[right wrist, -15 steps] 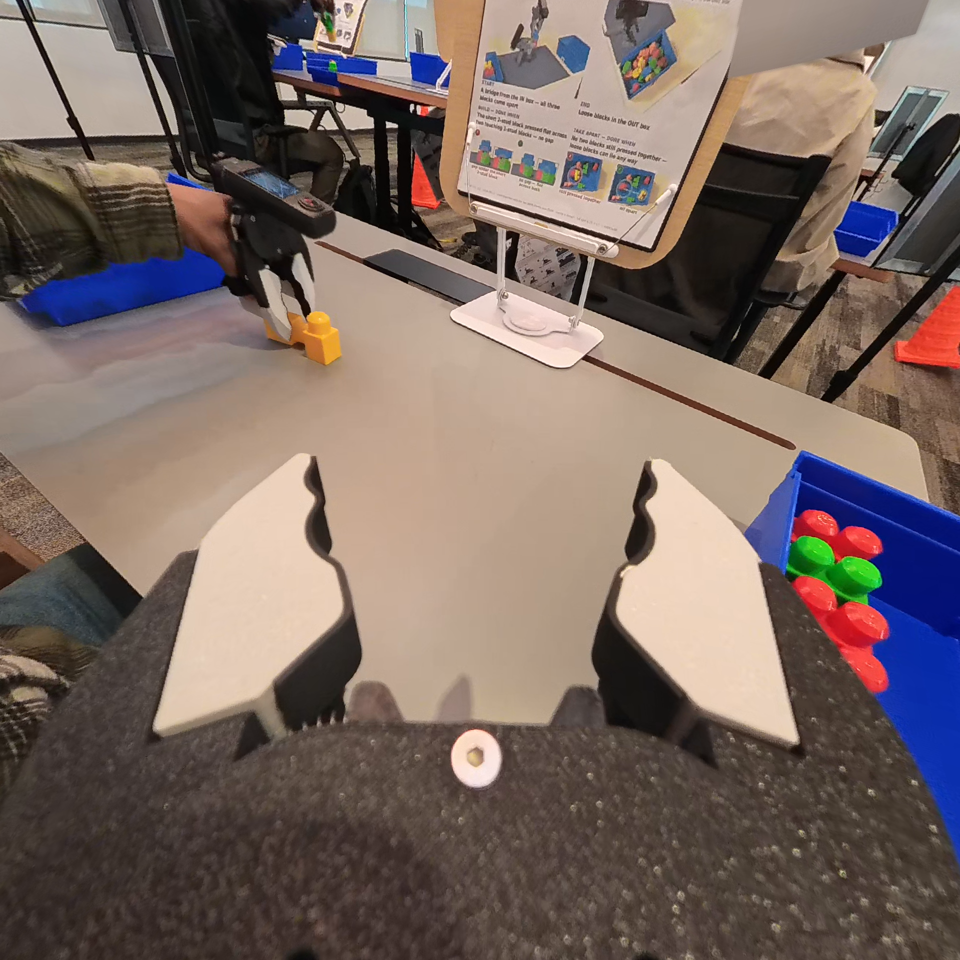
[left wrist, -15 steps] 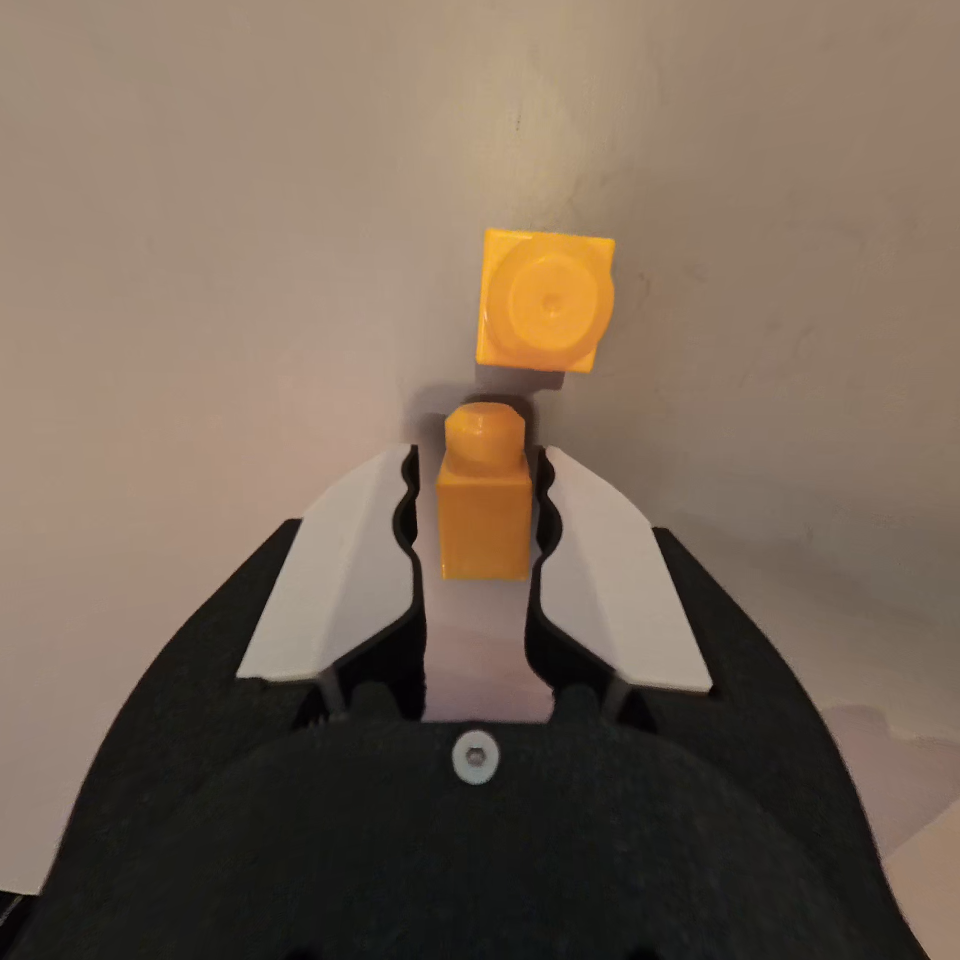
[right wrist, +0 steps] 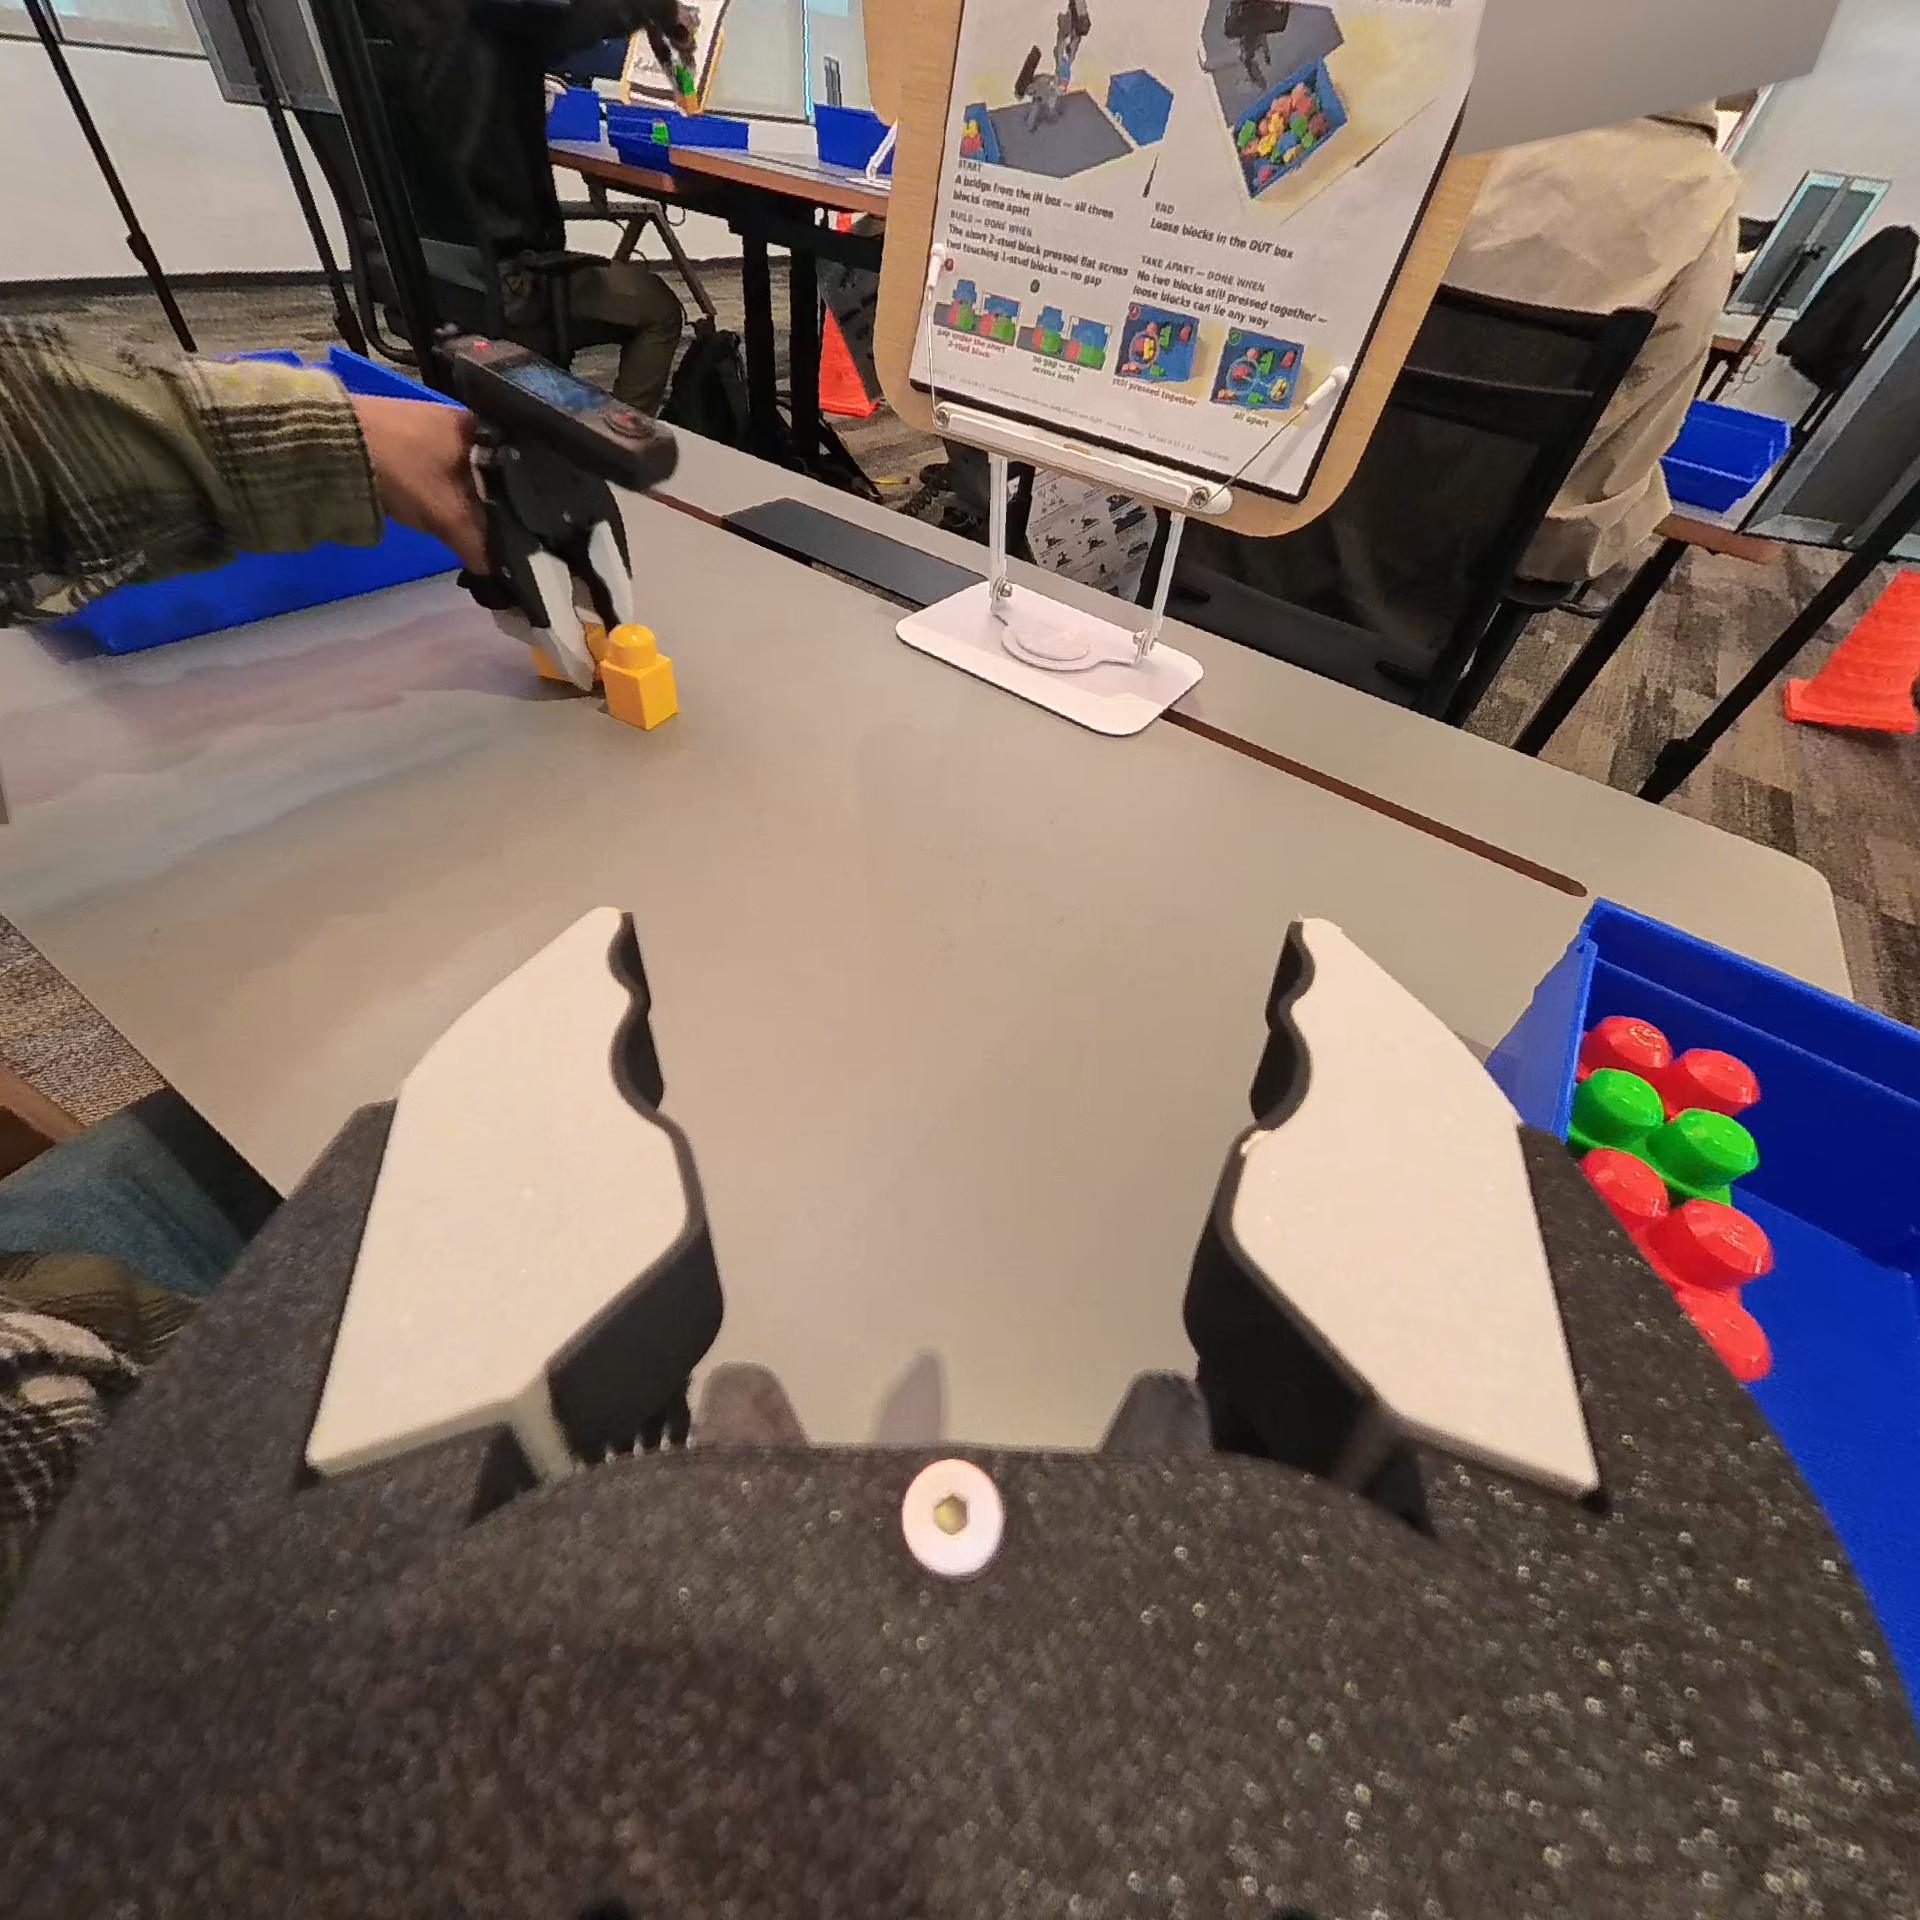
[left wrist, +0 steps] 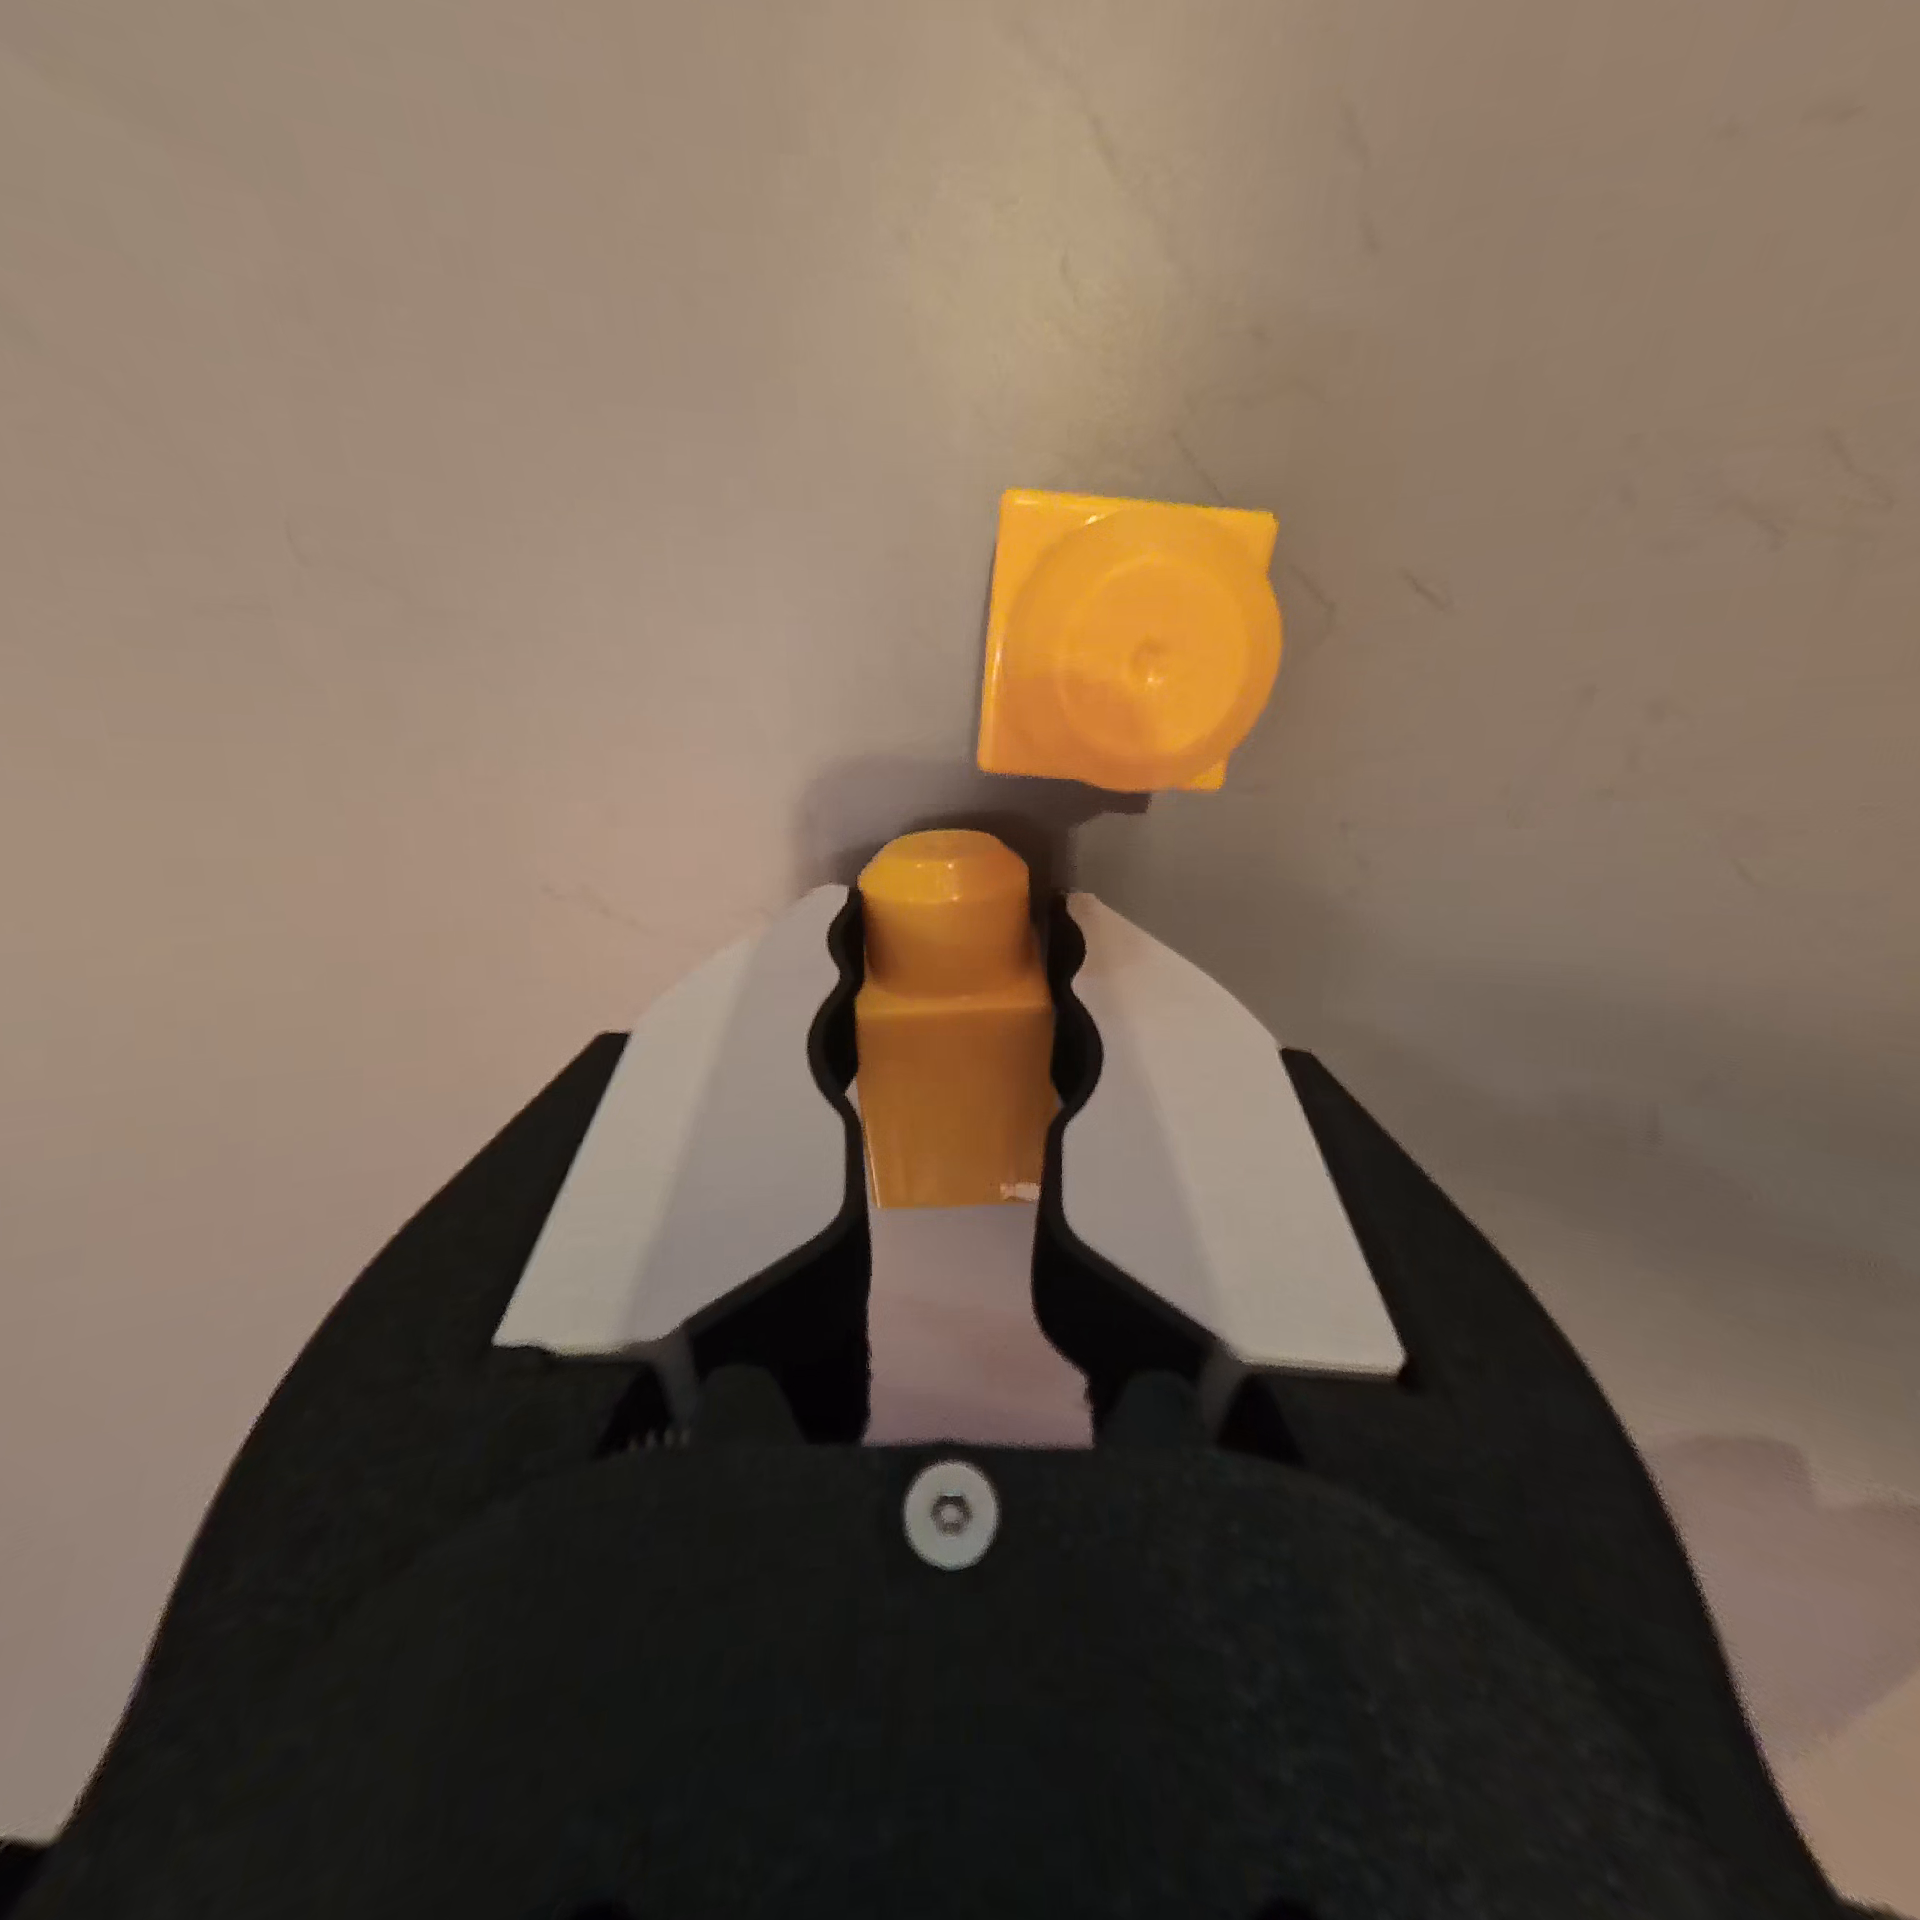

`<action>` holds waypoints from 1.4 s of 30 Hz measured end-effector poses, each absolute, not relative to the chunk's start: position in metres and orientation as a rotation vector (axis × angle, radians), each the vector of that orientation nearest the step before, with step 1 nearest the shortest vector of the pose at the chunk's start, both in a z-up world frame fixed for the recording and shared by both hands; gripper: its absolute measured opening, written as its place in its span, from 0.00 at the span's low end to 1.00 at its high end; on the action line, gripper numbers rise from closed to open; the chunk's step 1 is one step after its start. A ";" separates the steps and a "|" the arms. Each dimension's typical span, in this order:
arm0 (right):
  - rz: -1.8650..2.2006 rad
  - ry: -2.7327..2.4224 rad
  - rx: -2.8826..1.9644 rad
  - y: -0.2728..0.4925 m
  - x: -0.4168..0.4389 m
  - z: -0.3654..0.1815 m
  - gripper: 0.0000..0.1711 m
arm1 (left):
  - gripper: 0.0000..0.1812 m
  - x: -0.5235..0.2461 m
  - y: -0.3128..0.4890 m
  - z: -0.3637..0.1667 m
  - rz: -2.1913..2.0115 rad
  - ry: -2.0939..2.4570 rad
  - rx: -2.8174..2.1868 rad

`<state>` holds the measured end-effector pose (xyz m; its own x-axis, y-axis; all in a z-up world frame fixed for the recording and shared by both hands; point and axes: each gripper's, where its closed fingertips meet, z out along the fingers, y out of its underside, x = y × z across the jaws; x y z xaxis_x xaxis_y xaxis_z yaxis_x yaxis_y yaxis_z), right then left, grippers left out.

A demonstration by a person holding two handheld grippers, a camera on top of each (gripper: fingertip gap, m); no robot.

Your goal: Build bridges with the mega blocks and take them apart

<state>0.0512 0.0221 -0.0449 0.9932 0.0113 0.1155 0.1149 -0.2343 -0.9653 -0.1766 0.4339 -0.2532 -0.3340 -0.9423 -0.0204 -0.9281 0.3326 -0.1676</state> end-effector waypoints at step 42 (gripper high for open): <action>-0.133 -0.130 -1.802 0.020 0.041 -0.034 0.66 | 0.19 -0.160 0.423 -0.219 -1.146 1.810 -1.576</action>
